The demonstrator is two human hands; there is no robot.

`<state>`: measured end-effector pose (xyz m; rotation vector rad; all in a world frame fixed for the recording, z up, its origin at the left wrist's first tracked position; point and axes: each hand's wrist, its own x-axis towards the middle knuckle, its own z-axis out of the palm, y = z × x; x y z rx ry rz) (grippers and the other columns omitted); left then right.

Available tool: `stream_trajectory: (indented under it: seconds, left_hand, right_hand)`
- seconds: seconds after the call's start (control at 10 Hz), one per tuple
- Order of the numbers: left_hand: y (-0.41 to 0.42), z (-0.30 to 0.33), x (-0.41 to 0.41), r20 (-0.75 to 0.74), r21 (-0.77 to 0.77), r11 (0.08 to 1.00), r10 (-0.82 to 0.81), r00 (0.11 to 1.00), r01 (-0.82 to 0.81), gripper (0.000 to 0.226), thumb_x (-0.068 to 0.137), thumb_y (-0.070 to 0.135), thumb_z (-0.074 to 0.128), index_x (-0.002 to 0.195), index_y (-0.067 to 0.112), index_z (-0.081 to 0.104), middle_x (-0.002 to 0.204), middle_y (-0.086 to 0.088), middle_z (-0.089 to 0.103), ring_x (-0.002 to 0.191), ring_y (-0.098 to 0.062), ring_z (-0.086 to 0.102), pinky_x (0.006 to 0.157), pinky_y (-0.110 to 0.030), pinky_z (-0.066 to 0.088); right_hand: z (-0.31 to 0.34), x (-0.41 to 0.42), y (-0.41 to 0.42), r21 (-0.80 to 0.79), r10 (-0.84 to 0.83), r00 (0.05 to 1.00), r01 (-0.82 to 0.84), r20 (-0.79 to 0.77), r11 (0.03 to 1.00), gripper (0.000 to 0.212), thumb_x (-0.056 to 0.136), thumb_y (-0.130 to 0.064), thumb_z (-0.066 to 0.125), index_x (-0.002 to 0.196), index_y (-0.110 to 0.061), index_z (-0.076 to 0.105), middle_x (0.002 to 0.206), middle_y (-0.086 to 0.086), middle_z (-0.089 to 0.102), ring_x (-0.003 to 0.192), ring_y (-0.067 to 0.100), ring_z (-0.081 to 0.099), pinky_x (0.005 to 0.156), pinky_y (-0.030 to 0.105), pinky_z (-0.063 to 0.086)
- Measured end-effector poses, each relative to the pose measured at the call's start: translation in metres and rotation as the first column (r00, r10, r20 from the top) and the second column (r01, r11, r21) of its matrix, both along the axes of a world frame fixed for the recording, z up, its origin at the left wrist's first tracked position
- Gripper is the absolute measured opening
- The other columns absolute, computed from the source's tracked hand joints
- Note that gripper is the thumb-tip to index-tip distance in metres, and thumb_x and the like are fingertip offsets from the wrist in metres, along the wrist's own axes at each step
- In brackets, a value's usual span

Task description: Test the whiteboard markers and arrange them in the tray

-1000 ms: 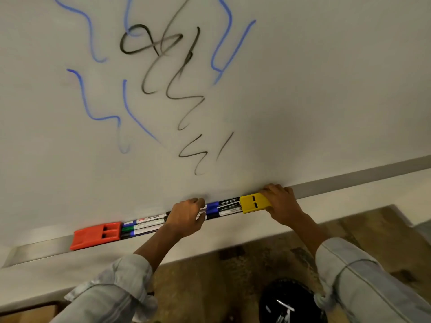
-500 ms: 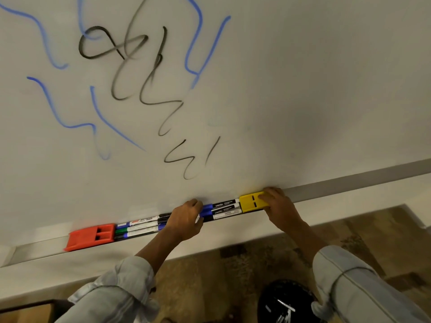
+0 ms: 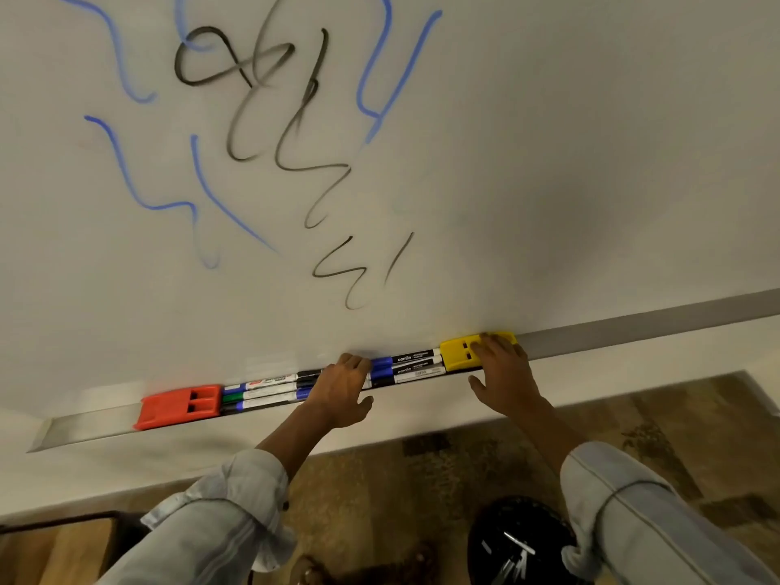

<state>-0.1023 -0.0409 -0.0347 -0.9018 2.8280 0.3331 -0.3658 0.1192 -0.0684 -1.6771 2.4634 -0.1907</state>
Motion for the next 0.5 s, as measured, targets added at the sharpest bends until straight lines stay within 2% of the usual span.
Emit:
stream_trajectory:
  seconds: [0.1, 0.2, 0.3, 0.4, 0.5]
  left_hand:
    - [0.003, 0.002, 0.010, 0.038, -0.028, 1.000, -0.002, 0.999, 0.003, 0.071, 0.083, 0.043, 0.065, 0.141, 0.013, 0.037, 0.145, -0.008, 0.042, 0.134, -0.026, 0.037, 0.108, -0.041, 0.040]
    - [0.005, 0.002, 0.024, 0.048, -0.058, 0.998, 0.039, 0.998, -0.036, 0.075, 0.084, 0.045, 0.063, 0.143, 0.011, 0.032, 0.147, -0.009, 0.039, 0.136, -0.027, 0.034, 0.110, -0.042, 0.037]
    - [0.007, 0.007, 0.038, 0.043, -0.047, 0.994, 0.103, 0.994, -0.101, 0.076, 0.087, 0.043, 0.061, 0.146, 0.011, 0.027, 0.149, -0.010, 0.037, 0.137, -0.028, 0.034, 0.112, -0.042, 0.035]
    - [0.008, 0.010, 0.055, -0.006, -0.037, 0.987, 0.154, 0.988, -0.154, 0.074, 0.087, 0.043, 0.061, 0.145, 0.010, 0.028, 0.147, -0.010, 0.039, 0.135, -0.028, 0.038, 0.111, -0.041, 0.037]
    - [0.007, 0.022, 0.075, -0.061, -0.084, 0.987, 0.132, 0.989, -0.137, 0.069, 0.086, 0.042, 0.061, 0.141, 0.010, 0.035, 0.142, -0.010, 0.044, 0.129, -0.027, 0.043, 0.106, -0.042, 0.041]
  right_hand:
    - [0.007, 0.015, -0.004, 0.132, -0.015, 0.997, 0.025, -0.081, 0.991, 0.074, 0.078, -0.045, 0.070, 0.137, -0.008, 0.048, 0.149, 0.018, 0.042, 0.139, 0.037, 0.036, 0.108, 0.060, 0.031]
    - [0.010, 0.027, -0.008, 0.244, -0.036, 0.993, 0.064, -0.115, 0.968, 0.090, 0.085, -0.059, 0.055, 0.151, -0.007, 0.022, 0.161, 0.016, 0.015, 0.149, 0.033, 0.014, 0.114, 0.060, 0.017]
    - [0.020, 0.034, -0.012, 0.302, -0.065, 0.993, 0.093, -0.101, 0.949, 0.095, 0.088, -0.065, 0.047, 0.152, -0.005, 0.014, 0.163, 0.015, 0.008, 0.150, 0.033, 0.009, 0.115, 0.061, 0.016]
    - [0.031, 0.042, -0.015, 0.289, -0.056, 0.992, 0.088, -0.117, 0.953, 0.095, 0.088, -0.066, 0.045, 0.152, -0.003, 0.015, 0.162, 0.016, 0.011, 0.149, 0.033, 0.012, 0.115, 0.061, 0.018]
    - [0.046, 0.059, -0.022, 0.213, -0.050, 0.994, 0.070, -0.101, 0.975, 0.093, 0.088, -0.066, 0.045, 0.151, -0.002, 0.017, 0.161, 0.016, 0.016, 0.149, 0.032, 0.013, 0.115, 0.061, 0.020]
